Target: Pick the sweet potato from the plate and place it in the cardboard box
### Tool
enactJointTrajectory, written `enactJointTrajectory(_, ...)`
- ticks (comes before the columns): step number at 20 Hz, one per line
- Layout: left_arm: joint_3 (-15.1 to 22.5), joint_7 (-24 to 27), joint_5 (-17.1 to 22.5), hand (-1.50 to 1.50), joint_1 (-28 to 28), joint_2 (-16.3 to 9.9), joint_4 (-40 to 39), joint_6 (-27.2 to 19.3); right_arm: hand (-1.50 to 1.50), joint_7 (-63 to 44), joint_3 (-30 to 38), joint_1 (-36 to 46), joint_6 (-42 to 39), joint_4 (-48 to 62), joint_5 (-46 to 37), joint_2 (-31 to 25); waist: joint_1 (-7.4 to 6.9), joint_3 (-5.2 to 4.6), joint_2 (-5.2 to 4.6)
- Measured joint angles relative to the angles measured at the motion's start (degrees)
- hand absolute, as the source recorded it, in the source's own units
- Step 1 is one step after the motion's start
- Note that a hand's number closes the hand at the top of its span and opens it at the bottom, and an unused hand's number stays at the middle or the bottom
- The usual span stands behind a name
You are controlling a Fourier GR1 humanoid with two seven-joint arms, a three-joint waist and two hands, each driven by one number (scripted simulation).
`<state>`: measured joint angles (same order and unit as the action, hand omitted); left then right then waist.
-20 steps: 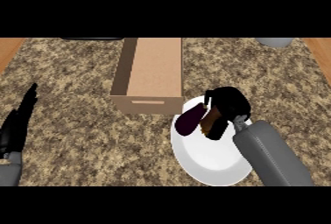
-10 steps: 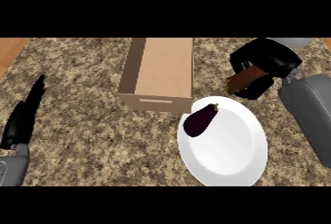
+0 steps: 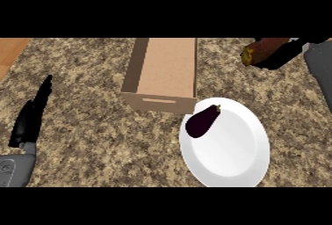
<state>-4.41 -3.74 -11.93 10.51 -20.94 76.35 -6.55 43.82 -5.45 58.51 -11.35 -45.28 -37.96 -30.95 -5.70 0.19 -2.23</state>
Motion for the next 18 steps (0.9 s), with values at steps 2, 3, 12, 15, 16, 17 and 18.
enactJointTrajectory(2, -0.3, 0.3, 0.0, 0.0, 0.0, -0.1, -0.5, 0.0, 1.5, 3.0, 0.4, 2.8, -0.3, 4.4, 0.3, 1.2, 0.01, -0.05, 0.11)
enactJointTrajectory(3, -0.2, 0.4, -0.1, 0.0, -0.4, 0.0, -0.3, 0.0, 1.5, 3.5, 0.6, 4.6, -0.7, 6.4, 0.5, 2.2, -0.07, -0.07, 0.2)
enactJointTrajectory(12, -1.0, 0.1, -0.1, 0.0, 0.4, -0.3, -1.5, 0.3, 1.5, 0.5, 3.5, 18.7, -4.8, 21.0, 3.4, 11.7, 1.05, -0.2, 0.83)
enactJointTrajectory(15, -0.9, -0.3, -0.1, 0.0, -0.7, -0.2, 0.0, 0.3, 1.5, -2.0, 5.0, 22.4, -5.5, 25.0, 4.4, 14.5, 0.78, -0.21, 0.86)
enactJointTrajectory(16, -0.9, -0.4, -0.3, 0.0, -0.9, -0.1, 0.0, 0.3, 1.5, -2.5, 5.1, 22.8, -5.4, 26.2, 4.4, 15.6, 0.87, -0.22, 0.86)
enactJointTrajectory(17, -0.9, 0.0, -0.3, 0.0, -1.4, -0.1, 0.1, 0.3, 1.5, -3.6, 5.5, 23.9, -5.6, 27.3, 4.6, 16.7, 0.84, -0.22, 0.83)
enactJointTrajectory(18, -0.9, -0.2, -0.4, 0.0, -1.4, 0.0, 0.3, 0.1, 1.5, -4.6, 5.7, 24.7, -5.3, 28.4, 4.6, 18.0, 0.87, -0.23, 0.83)
